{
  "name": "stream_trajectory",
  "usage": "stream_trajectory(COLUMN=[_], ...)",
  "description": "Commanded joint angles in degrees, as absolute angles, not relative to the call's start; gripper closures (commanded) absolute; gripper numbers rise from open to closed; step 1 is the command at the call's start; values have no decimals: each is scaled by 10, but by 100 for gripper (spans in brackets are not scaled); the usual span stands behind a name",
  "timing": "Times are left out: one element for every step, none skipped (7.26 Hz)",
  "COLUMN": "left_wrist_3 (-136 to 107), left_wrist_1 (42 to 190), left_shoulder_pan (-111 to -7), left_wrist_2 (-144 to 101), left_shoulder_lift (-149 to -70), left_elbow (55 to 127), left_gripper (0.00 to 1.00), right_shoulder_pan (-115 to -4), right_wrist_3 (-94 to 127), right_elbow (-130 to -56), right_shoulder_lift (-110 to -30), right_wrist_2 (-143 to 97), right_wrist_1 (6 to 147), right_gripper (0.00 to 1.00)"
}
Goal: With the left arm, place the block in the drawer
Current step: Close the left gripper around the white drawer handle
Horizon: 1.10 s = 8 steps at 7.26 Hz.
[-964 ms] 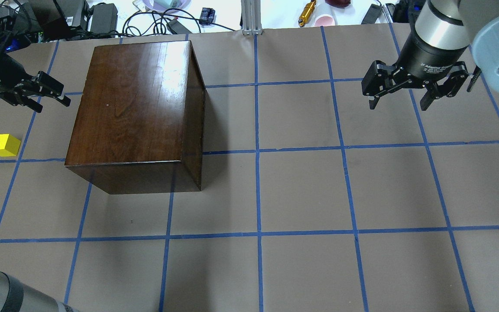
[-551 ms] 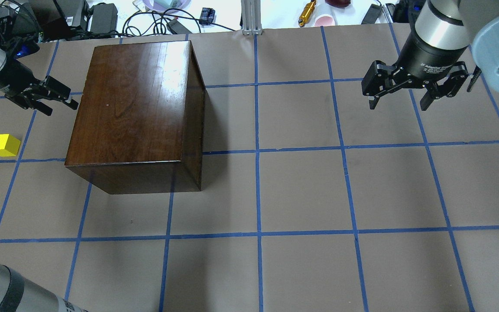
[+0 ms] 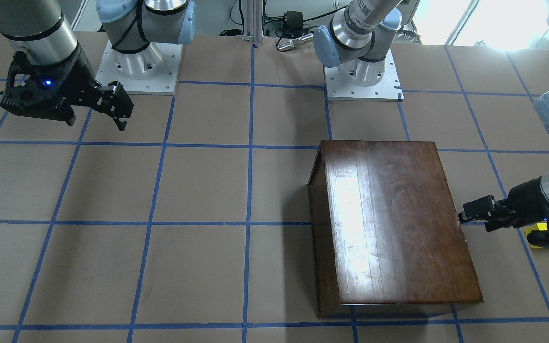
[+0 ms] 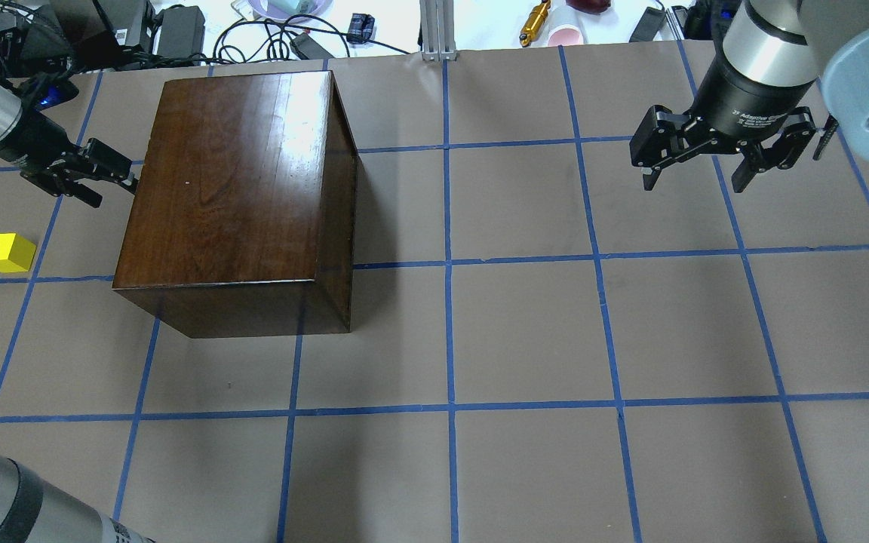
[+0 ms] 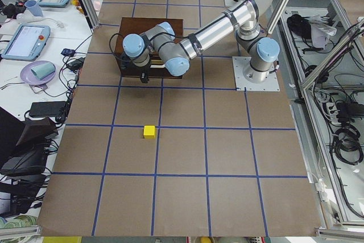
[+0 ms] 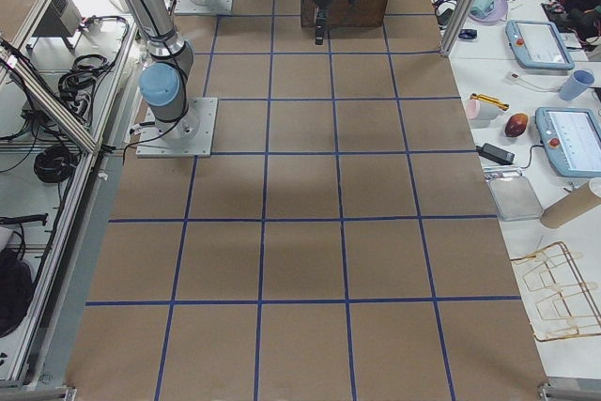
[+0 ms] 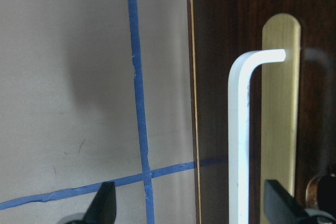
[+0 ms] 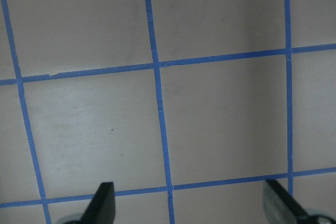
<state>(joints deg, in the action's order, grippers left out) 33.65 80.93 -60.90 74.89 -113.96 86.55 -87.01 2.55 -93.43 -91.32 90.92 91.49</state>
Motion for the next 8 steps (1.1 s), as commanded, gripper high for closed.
stream_trajectory(left_wrist_3=[337, 336, 336, 335, 335, 335, 336, 336], left_wrist_1=[809, 809, 809, 806, 804, 802, 801, 801], left_shoulder_pan=[-609, -609, -609, -609, -609, -609, -609, -609], left_wrist_2=[748, 748, 747, 744, 741, 741, 741, 741], left_shoulder_lift=[-1143, -1147, -1151, -1154, -1154, -1157, -1160, -1163], left_elbow=[869, 869, 870, 874, 877, 877, 877, 876], left_gripper=[0, 0, 0, 0, 0, 0, 1, 3], right_shoulder_pan=[-870, -870, -870, -870, -870, -870, -870, -870], right_wrist_3=[25, 25, 25, 25, 25, 25, 25, 25], right_elbow=[-934, -934, -934, -934, -934, -934, -934, -934], right_shoulder_lift=[-913, -913, -913, -913, -913, -913, -913, -913], right_wrist_2=[910, 909, 909, 909, 909, 909, 909, 909], right_wrist_1=[915, 915, 915, 915, 915, 915, 915, 915], right_gripper=[0, 0, 0, 0, 0, 0, 0, 0])
